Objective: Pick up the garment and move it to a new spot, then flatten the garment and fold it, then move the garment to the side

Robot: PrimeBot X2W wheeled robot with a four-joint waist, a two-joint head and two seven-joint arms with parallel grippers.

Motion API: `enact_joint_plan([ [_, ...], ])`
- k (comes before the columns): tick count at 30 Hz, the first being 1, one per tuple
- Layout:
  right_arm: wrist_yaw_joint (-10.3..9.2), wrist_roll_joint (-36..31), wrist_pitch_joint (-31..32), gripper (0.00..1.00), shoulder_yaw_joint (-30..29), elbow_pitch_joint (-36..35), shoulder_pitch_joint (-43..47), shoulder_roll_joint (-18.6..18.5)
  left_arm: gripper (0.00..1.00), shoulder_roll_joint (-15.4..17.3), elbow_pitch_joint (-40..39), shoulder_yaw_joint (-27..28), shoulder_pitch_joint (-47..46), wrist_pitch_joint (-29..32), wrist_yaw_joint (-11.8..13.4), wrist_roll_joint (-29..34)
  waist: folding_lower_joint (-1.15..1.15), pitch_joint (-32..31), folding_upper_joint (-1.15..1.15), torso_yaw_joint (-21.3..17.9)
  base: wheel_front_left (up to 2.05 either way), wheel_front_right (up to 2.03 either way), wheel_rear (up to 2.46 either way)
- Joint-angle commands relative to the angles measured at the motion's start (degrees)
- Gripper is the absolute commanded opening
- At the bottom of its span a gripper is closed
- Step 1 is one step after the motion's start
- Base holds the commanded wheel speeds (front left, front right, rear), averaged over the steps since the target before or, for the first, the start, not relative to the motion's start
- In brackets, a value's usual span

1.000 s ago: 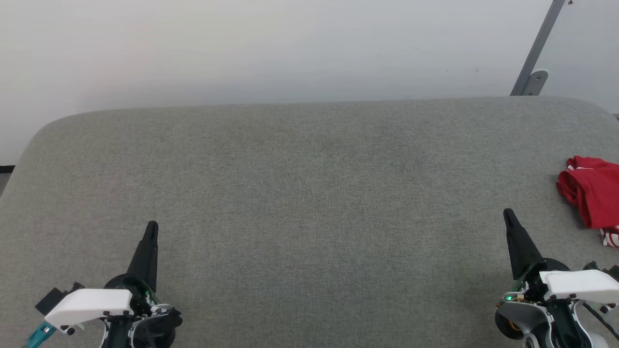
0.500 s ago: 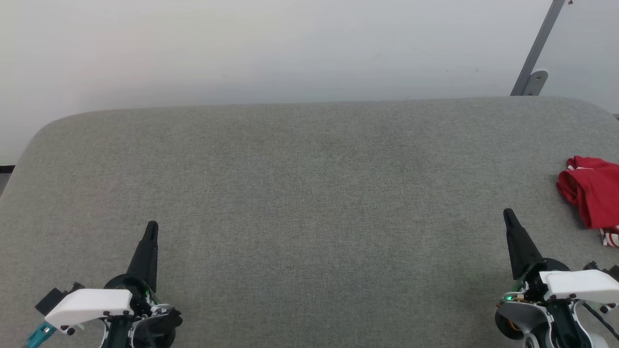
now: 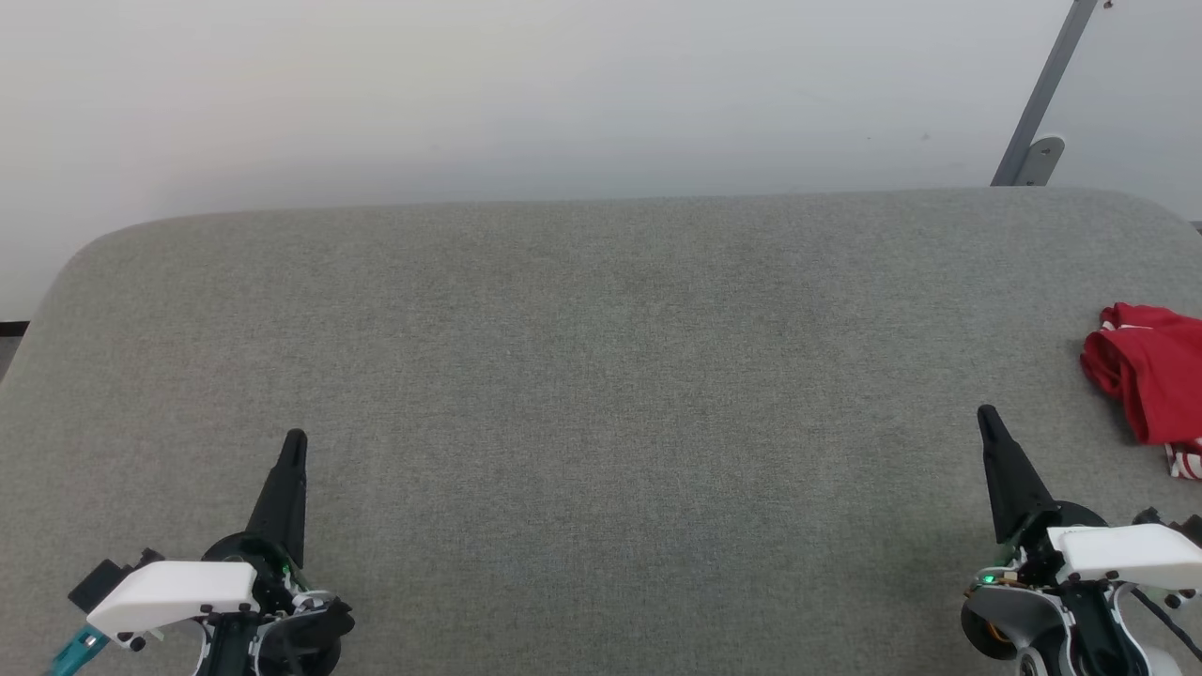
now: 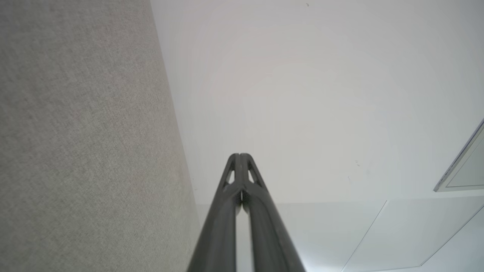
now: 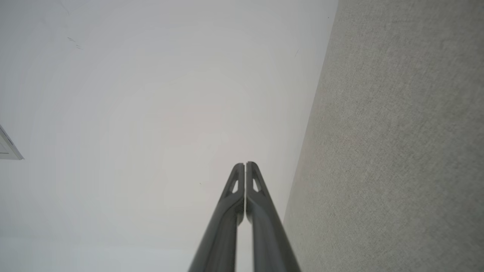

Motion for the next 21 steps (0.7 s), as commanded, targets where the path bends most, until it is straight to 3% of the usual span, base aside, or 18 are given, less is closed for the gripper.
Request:
enact_joint_plan([
  [1, 0.0, 0.2, 0.2, 0.0, 0.0, 0.2, -0.3, 0.1, 0.0, -0.1, 0.0, 0.2, -0.7, 0.2, -0.3, 0.2, 0.0, 0.0, 0.0, 0.0, 0.0, 0.0, 0.0],
  [21, 0.0, 0.2, 0.2, 0.0, 0.0, 0.2, -0.3, 0.1, 0.0, -0.1, 0.0, 0.2, -0.7, 0.3, -0.3, 0.3, 0.0, 0.0, 0.0, 0.0, 0.0, 0.0, 0.0],
])
